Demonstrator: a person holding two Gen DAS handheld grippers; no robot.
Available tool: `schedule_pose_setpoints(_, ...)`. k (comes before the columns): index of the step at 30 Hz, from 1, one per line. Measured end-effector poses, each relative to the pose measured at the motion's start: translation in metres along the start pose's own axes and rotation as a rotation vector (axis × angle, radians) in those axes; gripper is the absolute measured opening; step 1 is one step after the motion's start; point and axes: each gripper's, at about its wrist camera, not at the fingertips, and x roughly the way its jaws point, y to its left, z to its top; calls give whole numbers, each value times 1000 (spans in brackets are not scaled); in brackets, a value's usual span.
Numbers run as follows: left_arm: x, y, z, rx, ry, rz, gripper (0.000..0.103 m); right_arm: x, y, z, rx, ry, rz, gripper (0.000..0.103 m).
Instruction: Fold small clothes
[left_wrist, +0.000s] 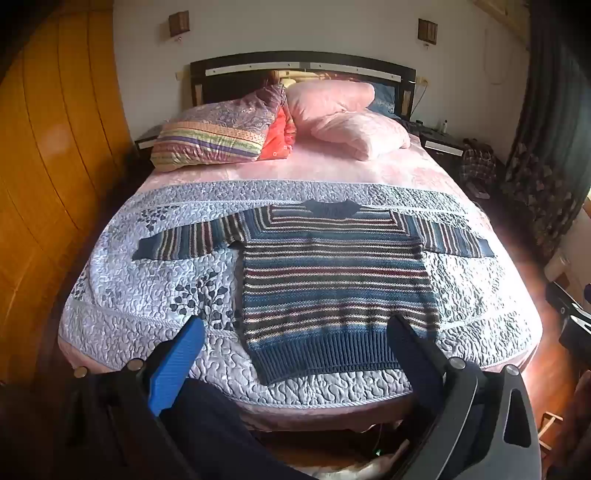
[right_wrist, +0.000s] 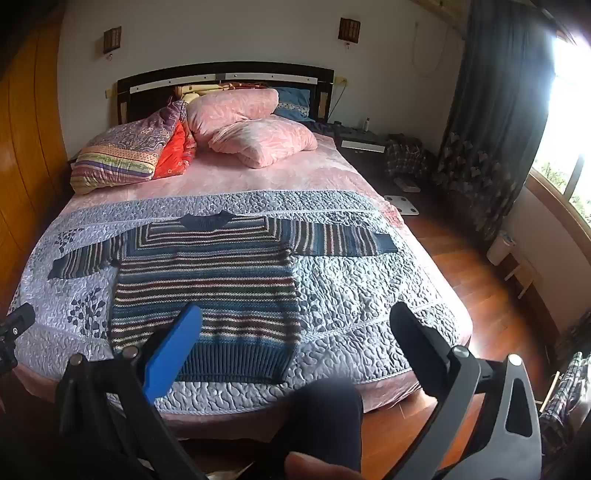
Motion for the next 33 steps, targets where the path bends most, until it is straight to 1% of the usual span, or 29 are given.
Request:
schedule_pose_setpoints(3,1,-1,0,9,9,13,99,0,1,1,-1,-1,1,100)
schedule_pose_setpoints(8,0,-2,0,9,8,12,99,3,5,2,-4,-1,3,100)
schedule_pose_setpoints(11,-1,-5,-1,5,6,12,99,2,-1,3,5,-5,5,100)
schedule_pose_setpoints(14,-1,3,0,2,5,17,99,4,-1,5,6,-4,6,100)
schedule_pose_setpoints(15,-2,4,1,1,4,18,99,-2,1,2,4,-10,5,100)
schedule_pose_setpoints(18,-2,5,1,0,-4,26,99,-2,1,1,4,-12,7,100)
schedule_pose_setpoints(20,-4,-1,-2,-4,-6,36,99,-3,-1,3,6,-11,8,100)
schedule_pose_setpoints(33,-5,8,-1,-15,-17,44,99,-3,1,1,5,-7,16,100)
